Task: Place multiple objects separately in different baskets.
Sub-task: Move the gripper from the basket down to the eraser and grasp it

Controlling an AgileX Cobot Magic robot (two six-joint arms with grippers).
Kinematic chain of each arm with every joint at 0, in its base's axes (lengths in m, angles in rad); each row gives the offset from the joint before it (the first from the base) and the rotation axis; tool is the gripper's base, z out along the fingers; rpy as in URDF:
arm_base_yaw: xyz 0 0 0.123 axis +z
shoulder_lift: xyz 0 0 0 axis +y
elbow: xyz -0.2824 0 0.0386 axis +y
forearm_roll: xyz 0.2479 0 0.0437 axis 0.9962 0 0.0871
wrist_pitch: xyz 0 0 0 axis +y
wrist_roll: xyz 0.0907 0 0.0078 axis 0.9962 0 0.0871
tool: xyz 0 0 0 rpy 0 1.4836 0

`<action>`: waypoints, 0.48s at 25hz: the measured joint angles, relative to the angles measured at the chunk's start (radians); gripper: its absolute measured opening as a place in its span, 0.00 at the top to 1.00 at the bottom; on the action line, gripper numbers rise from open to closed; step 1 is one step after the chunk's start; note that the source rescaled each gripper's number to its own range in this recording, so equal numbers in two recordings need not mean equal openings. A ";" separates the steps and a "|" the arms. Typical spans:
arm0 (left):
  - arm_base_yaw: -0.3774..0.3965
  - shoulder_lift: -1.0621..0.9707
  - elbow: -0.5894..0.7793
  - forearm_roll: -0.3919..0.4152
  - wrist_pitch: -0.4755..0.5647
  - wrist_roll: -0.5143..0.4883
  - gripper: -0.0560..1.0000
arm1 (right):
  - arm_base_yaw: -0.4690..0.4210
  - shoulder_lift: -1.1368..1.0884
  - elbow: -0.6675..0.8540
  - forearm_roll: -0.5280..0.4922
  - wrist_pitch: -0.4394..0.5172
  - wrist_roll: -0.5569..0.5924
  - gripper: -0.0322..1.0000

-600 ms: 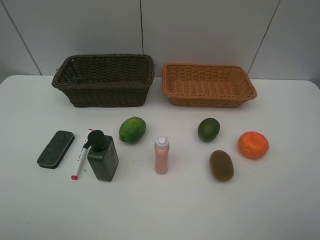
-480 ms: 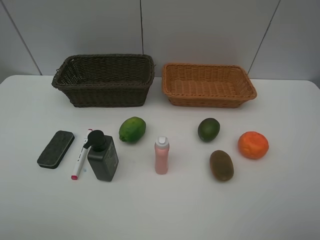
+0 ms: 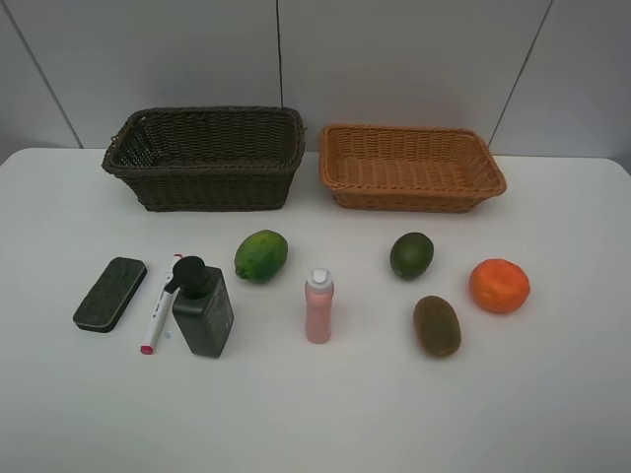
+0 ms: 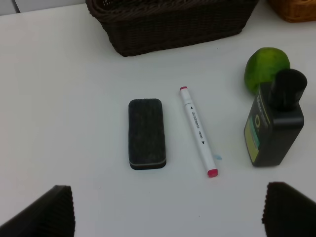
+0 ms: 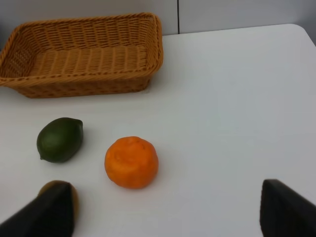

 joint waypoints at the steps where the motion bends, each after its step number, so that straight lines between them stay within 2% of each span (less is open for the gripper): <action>1: 0.000 0.000 0.000 0.000 0.000 0.000 0.00 | 0.000 0.000 0.000 0.000 0.000 0.000 0.14; 7: 0.000 0.016 0.000 0.000 0.000 0.000 0.00 | 0.000 0.000 0.000 0.000 0.000 0.000 0.14; 12: 0.000 0.133 -0.001 0.000 -0.003 0.001 0.00 | 0.000 0.000 0.000 0.000 0.000 0.000 0.14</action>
